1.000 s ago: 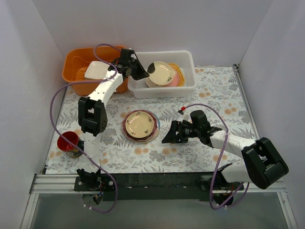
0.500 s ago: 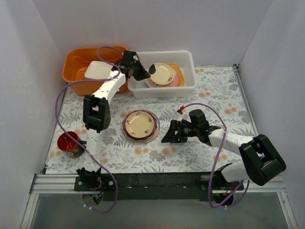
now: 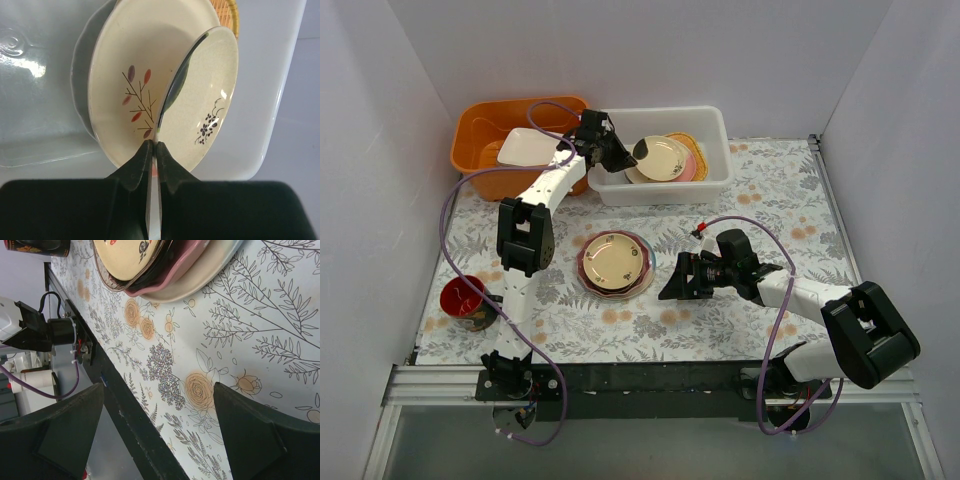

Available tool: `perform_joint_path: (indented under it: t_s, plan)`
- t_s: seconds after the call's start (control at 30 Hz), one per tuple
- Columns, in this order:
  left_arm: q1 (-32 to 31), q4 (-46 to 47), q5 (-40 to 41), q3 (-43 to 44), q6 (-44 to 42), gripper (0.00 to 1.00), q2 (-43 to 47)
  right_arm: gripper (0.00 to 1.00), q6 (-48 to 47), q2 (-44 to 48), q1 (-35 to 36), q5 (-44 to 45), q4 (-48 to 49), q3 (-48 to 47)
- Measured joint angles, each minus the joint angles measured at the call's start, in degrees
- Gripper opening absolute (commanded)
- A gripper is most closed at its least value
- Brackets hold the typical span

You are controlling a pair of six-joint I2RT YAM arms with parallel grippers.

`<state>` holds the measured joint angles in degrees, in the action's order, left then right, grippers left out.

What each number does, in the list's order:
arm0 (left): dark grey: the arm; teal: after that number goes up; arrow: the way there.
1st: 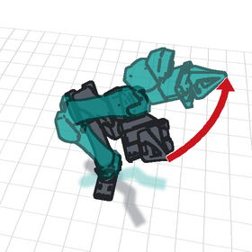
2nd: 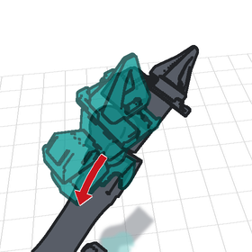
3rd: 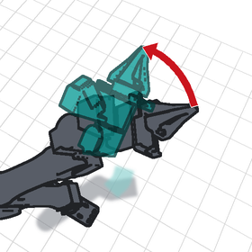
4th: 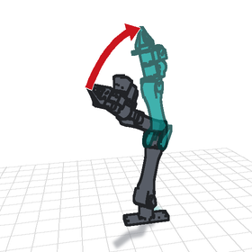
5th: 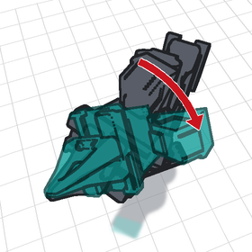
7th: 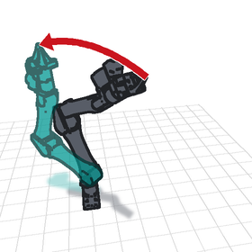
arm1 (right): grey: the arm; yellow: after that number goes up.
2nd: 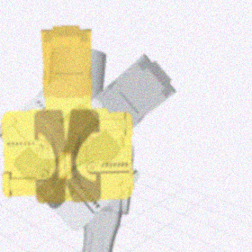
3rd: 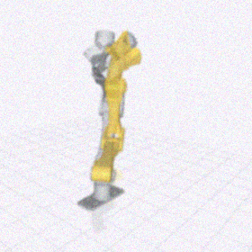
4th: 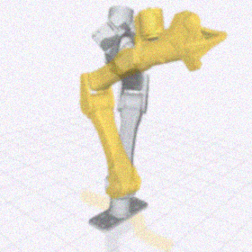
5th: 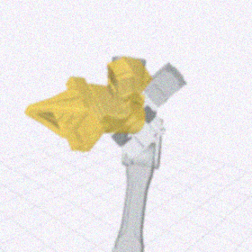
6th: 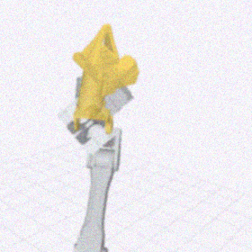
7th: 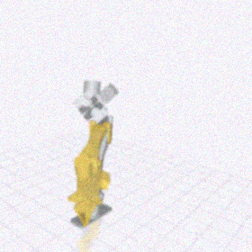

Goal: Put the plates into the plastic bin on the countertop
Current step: Place the plate in the plastic bin.

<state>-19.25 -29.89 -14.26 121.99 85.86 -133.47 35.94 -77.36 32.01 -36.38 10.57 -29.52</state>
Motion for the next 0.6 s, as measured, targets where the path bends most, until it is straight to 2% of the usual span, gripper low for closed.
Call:
perform_joint_path:
  t_s: [0.13, 0.2, 0.3, 0.33, 0.43, 0.47, 0.53, 0.57, 0.6]
  plan:
    - [0.0, 0.0, -0.1, 0.0, -0.1, 0.02, 0.0, 0.97, -0.1, 0.0, 0.0, 0.0, 0.0, 0.0]
    - [0.0, 0.0, -0.1, 0.0, -0.1, 0.07, 0.0, 0.97, -0.1, 0.0, 0.0, 0.0, -0.1, 0.0]
    - [0.0, -0.1, -0.2, 0.0, -0.3, 0.2, 0.0, 0.97, -0.2, 0.0, 0.0, 0.0, -0.1, 0.0]
    - [0.0, 0.0, -0.3, 0.0, -0.3, 0.3, 0.0, 0.97, -0.2, 0.0, 0.0, 0.0, -0.1, 0.0]
    - [0.0, -0.1, -0.7, 0.0, -0.6, 0.45, -0.1, 0.97, -0.2, 0.0, 0.0, 0.0, -0.1, -0.1]
    - [0.0, -0.1, -0.9, 0.0, -0.7, 0.59, -0.1, 0.97, -0.2, 0.0, 0.0, 0.0, -0.1, -0.1]
    - [0.0, -0.1, -1.0, 0.1, -1.0, 0.73, -0.1, 0.97, -0.2, 0.0, 0.0, 0.0, -0.1, -0.1]
    - [0.0, -0.2, -1.2, 0.1, -1.1, 0.86, -0.1, 0.97, -0.2, 0.0, 0.0, 0.0, -0.1, -0.1]
    - [0.0, 0.0, -1.4, 0.2, -1.3, 0.92, -0.1, 0.97, -0.2, 0.0, 0.0, 0.0, -0.1, -0.1]
